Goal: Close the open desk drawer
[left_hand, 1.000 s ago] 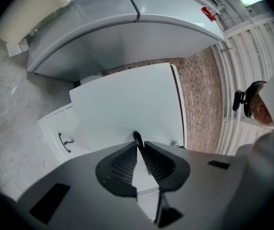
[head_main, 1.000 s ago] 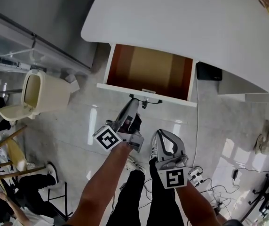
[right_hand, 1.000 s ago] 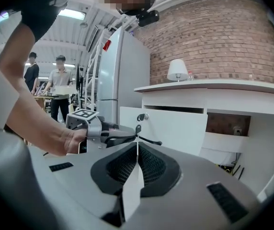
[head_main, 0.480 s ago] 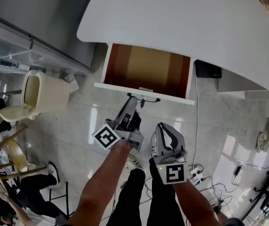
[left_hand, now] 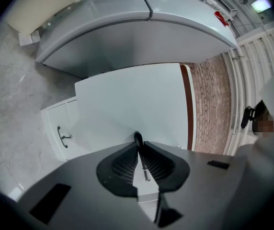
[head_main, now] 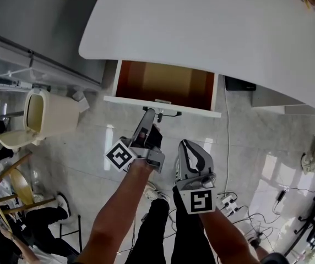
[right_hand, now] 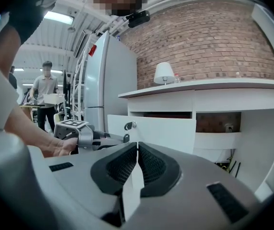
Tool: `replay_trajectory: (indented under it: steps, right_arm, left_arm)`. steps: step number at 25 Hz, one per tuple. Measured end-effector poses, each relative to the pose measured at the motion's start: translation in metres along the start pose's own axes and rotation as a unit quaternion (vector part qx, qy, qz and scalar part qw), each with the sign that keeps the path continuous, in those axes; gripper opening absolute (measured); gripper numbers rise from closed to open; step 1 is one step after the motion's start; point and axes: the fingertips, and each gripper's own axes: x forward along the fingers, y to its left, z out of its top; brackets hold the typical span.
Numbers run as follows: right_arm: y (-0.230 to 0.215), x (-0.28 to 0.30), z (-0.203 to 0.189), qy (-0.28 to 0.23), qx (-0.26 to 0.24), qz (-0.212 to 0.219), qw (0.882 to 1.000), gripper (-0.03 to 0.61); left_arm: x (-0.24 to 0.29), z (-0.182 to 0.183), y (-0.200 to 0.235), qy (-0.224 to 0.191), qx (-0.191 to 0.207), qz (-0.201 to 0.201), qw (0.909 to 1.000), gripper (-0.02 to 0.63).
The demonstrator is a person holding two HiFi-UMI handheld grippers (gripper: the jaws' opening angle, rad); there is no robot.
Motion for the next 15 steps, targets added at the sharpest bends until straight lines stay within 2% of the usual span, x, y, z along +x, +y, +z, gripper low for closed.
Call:
replay_trajectory:
  steps: [6,15]
  right_arm:
    - [-0.012,0.011,0.005,-0.002,0.000,0.000,1.000,0.029]
    - [-0.031,0.039,0.018,0.001,-0.005,0.000,1.000,0.029]
  left_arm:
    - [0.021,0.006,0.000,-0.005,0.003,0.000,1.0000,0.041]
    - [0.056,0.020,-0.003,-0.014,-0.022,-0.001,0.9997,0.037]
